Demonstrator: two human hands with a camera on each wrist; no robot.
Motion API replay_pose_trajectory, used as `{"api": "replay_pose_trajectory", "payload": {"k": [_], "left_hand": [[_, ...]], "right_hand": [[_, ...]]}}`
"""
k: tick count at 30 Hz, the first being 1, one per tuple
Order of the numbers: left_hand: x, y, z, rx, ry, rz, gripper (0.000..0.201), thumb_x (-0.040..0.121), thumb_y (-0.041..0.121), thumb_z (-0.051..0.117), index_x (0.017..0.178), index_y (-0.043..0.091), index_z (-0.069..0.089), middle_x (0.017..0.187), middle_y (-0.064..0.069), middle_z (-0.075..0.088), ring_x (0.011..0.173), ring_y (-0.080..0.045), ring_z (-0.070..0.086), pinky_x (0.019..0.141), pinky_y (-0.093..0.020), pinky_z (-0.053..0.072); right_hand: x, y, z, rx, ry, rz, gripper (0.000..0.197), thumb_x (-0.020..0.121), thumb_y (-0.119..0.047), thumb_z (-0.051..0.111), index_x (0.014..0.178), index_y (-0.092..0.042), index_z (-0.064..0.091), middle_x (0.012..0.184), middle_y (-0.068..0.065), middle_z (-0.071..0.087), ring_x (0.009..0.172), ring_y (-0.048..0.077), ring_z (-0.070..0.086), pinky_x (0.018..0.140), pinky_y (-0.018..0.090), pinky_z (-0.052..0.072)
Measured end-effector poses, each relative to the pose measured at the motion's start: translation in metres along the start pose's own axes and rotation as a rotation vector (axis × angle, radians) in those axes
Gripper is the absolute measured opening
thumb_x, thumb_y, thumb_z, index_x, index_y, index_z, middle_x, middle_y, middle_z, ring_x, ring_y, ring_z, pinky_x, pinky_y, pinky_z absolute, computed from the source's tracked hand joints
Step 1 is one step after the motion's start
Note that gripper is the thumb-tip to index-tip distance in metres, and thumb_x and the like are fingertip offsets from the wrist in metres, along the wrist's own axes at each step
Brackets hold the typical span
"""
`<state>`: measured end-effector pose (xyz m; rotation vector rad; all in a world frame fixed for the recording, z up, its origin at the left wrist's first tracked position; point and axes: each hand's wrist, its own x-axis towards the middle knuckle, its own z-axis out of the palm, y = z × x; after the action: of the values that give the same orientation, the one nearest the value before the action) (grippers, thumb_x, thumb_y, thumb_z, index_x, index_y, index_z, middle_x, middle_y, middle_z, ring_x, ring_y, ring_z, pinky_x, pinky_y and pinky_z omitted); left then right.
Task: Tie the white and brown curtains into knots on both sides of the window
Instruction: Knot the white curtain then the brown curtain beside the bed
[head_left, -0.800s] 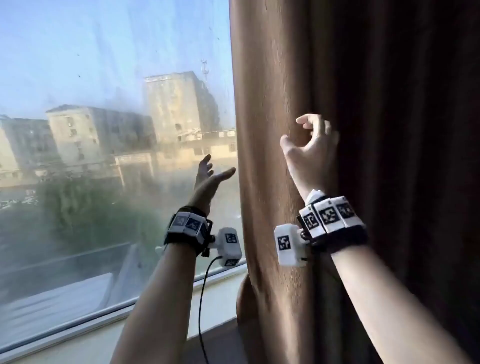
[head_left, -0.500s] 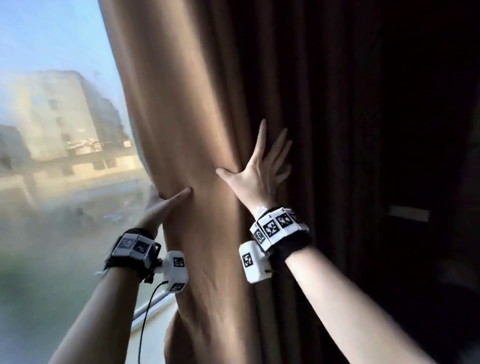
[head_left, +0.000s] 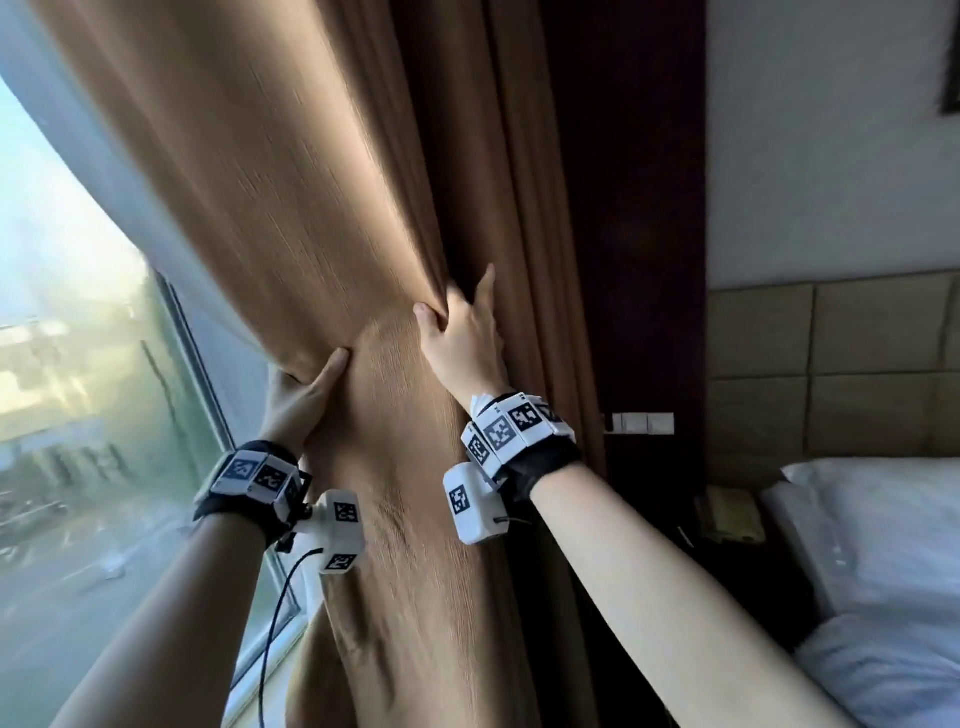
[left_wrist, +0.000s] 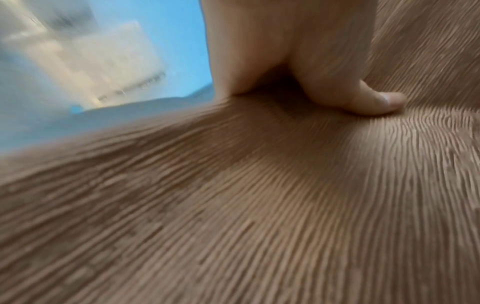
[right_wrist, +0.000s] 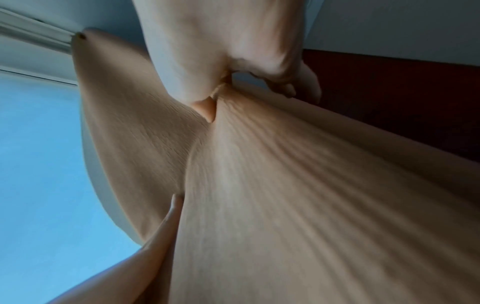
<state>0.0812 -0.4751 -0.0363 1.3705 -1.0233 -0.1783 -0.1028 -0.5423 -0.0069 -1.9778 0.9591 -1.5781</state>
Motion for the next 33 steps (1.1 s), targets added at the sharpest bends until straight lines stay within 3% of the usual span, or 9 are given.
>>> {"api": "replay_pose_trajectory", "payload": {"k": [5, 9, 11, 15, 18, 23, 28, 31, 33], "left_hand": [[0.086, -0.028, 0.082, -0.058, -0.021, 0.014, 0.065, 0.075, 0.046, 0.077, 0.126, 0.013, 0.054, 0.118, 0.003, 0.062, 0.106, -0.012, 0.057, 0.096, -0.026, 0.045], [0.151, -0.052, 0.155, -0.119, -0.123, -0.015, 0.039, 0.078, 0.04, 0.076, 0.101, 0.013, 0.061, 0.089, 0.012, 0.065, 0.086, -0.005, 0.06, 0.071, -0.014, 0.045], [0.178, -0.062, 0.19, -0.126, -0.174, 0.024, 0.031, 0.079, 0.04, 0.076, 0.093, 0.014, 0.065, 0.082, 0.015, 0.069, 0.082, 0.0, 0.064, 0.068, -0.013, 0.047], [0.241, -0.087, 0.263, -0.196, -0.229, 0.103, 0.043, 0.082, 0.035, 0.074, 0.113, 0.007, 0.062, 0.1, 0.004, 0.069, 0.094, -0.009, 0.065, 0.079, -0.019, 0.051], [0.283, -0.105, 0.315, -0.239, -0.322, 0.111, 0.043, 0.085, 0.032, 0.071, 0.119, 0.01, 0.059, 0.108, 0.004, 0.068, 0.1, -0.01, 0.064, 0.084, -0.02, 0.05], [0.345, -0.126, 0.393, -0.318, -0.419, 0.097, 0.04, 0.092, 0.026, 0.063, 0.127, 0.01, 0.055, 0.111, 0.009, 0.059, 0.104, -0.006, 0.055, 0.077, -0.003, 0.041], [0.403, -0.144, 0.463, -0.392, -0.494, 0.066, 0.047, 0.093, 0.027, 0.061, 0.134, 0.008, 0.051, 0.124, 0.002, 0.06, 0.114, -0.009, 0.054, 0.097, -0.021, 0.04], [0.444, -0.155, 0.516, -0.405, -0.498, 0.096, 0.047, 0.093, 0.027, 0.061, 0.135, 0.009, 0.05, 0.127, -0.002, 0.059, 0.114, -0.009, 0.054, 0.094, -0.018, 0.042], [0.466, -0.161, 0.544, -0.408, -0.501, 0.11, 0.047, 0.094, 0.027, 0.06, 0.135, 0.008, 0.049, 0.127, -0.001, 0.059, 0.111, -0.007, 0.054, 0.084, -0.007, 0.043]], "right_hand": [[0.081, 0.063, 0.006, -0.069, 0.066, 0.066, 0.037, 0.097, -0.027, 0.049, 0.129, -0.01, 0.055, 0.155, 0.024, 0.018, 0.138, 0.039, 0.029, 0.109, 0.046, 0.033], [0.143, 0.114, -0.001, -0.156, 0.103, 0.087, 0.038, 0.099, -0.024, 0.045, 0.133, -0.007, 0.051, 0.154, 0.024, 0.023, 0.134, 0.04, 0.035, 0.106, 0.035, 0.029], [0.174, 0.143, -0.005, -0.196, 0.138, 0.103, 0.036, 0.099, -0.025, 0.045, 0.128, -0.005, 0.053, 0.15, 0.024, 0.032, 0.129, 0.04, 0.041, 0.104, 0.035, 0.033], [0.243, 0.206, -0.002, -0.284, 0.199, 0.105, 0.037, 0.099, -0.03, 0.045, 0.122, -0.003, 0.055, 0.135, 0.024, 0.05, 0.122, 0.037, 0.049, 0.103, 0.038, 0.038], [0.289, 0.252, 0.001, -0.342, 0.256, 0.123, 0.04, 0.099, -0.032, 0.044, 0.126, -0.005, 0.053, 0.134, 0.021, 0.052, 0.124, 0.035, 0.048, 0.104, 0.039, 0.038], [0.367, 0.317, 0.007, -0.348, 0.269, 0.181, 0.046, 0.099, -0.035, 0.044, 0.135, -0.006, 0.048, 0.139, 0.017, 0.05, 0.128, 0.032, 0.046, 0.107, 0.039, 0.036], [0.434, 0.379, 0.006, -0.362, 0.282, 0.201, 0.044, 0.099, -0.035, 0.044, 0.13, -0.003, 0.05, 0.127, 0.015, 0.058, 0.12, 0.031, 0.052, 0.101, 0.036, 0.04], [0.481, 0.42, 0.003, -0.361, 0.296, 0.207, 0.049, 0.099, -0.037, 0.043, 0.131, 0.0, 0.047, 0.13, 0.017, 0.056, 0.122, 0.032, 0.05, 0.102, 0.039, 0.038], [0.507, 0.445, 0.001, -0.352, 0.296, 0.204, 0.051, 0.1, -0.038, 0.043, 0.137, -0.003, 0.044, 0.137, 0.015, 0.052, 0.128, 0.03, 0.047, 0.107, 0.039, 0.036]]}}
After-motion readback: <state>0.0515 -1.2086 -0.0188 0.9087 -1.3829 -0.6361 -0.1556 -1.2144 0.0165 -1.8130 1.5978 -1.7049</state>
